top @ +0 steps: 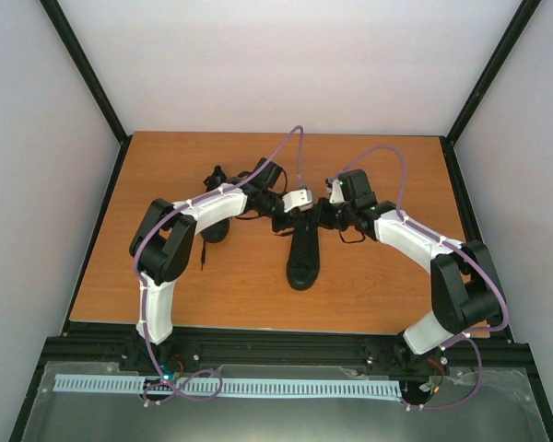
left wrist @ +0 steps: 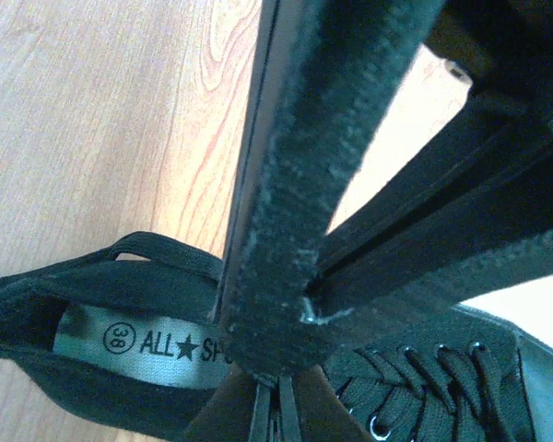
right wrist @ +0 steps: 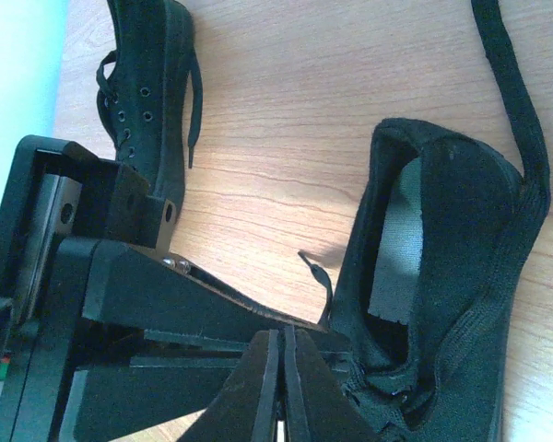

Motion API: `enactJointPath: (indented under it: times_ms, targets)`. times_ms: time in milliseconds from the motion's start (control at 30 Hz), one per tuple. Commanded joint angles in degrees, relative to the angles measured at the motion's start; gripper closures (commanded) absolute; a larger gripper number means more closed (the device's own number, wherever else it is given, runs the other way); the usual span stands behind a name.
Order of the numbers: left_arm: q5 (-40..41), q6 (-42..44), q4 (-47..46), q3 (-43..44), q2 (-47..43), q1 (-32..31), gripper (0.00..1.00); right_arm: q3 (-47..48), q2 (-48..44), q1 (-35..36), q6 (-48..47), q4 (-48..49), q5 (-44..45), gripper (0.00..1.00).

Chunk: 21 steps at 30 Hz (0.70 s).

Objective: Tie the shoes
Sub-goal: Wrap the shoelace around the shoelace.

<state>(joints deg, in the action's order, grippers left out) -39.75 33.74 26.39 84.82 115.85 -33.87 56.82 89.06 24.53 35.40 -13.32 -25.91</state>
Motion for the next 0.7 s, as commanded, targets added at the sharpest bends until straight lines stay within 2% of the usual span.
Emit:
enactJointPath:
  times_ms: [0,133,300,500,667]
  targets:
    - [-4.0,-1.02,-0.62,0.11,-2.03,-0.15,0.99,-0.31,-1.42,0.45,-0.88,-0.62,1.06,0.95]
    - [-3.83,-0.85,-0.29,-1.22,-2.71,-0.15,0.99,1.34,-2.0,-0.25,-3.54,-5.09,7.2,0.77]
    - [-3.01,-0.47,-0.53,-2.06,-3.02,-0.1,0.99,0.51,-1.17,-6.56,-2.77,-2.53,4.82,0.61]
    - [-2.68,-0.58,-0.64,-2.27,-3.05,-0.15,0.99,7.66,10.17,-9.66,-4.3,-3.53,5.1,0.59]
    - [-2.61,-0.96,-0.67,-2.31,-2.9,-0.15,0.99,11.52,17.96,-9.62,-3.42,-2.02,-1.88,0.58]
